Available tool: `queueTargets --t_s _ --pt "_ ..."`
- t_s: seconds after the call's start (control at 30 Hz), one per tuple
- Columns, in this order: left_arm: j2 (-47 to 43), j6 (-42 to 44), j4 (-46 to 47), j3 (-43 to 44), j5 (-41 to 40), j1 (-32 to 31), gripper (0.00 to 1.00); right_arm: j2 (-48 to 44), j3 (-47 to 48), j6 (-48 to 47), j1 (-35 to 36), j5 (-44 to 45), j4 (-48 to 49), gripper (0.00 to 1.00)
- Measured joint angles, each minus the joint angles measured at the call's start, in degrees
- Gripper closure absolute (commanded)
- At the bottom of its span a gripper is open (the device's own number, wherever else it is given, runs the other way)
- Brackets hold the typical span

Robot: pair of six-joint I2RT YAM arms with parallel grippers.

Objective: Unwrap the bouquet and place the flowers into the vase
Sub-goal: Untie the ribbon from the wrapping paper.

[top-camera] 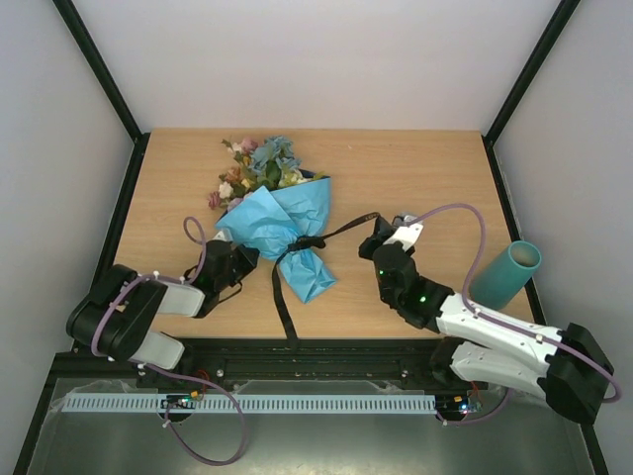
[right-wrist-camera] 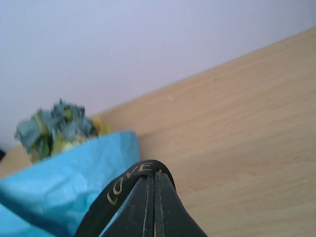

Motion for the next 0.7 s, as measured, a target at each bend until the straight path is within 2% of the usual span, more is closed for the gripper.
queueTargets --t_s 0.33,0.7 --pt "1.90 0.66 0.09 1.42 -0.24 0.09 0.98 -3.96 9.62 -7.50 -1.73 12.79 1.29 0.99" --pt "7.74 0.79 3.34 3.06 -0.09 0.11 0.98 -1.60 20.28 -17.97 -12.79 18.14 3.13 0.99"
